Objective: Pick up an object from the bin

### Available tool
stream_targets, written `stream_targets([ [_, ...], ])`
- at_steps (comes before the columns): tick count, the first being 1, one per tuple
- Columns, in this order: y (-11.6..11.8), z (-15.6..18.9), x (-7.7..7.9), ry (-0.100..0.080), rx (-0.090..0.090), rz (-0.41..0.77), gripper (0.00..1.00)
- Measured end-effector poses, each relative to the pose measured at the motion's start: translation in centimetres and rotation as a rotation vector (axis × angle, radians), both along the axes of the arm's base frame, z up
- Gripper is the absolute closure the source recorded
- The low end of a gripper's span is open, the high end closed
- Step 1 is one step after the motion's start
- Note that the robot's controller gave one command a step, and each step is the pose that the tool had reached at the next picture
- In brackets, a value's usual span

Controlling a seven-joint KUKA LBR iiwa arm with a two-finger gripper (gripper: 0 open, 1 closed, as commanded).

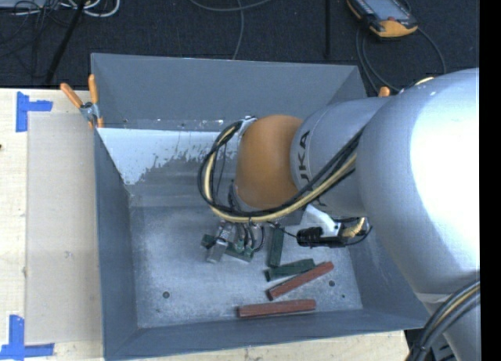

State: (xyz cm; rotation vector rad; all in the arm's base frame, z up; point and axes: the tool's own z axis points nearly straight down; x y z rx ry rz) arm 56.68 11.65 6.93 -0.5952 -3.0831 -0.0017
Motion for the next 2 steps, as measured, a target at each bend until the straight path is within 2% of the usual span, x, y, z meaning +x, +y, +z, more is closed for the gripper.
stream_targets([
  [2, -0.04, 0.55, -0.16, 0.004, -0.002, -0.001, 1.0],
])
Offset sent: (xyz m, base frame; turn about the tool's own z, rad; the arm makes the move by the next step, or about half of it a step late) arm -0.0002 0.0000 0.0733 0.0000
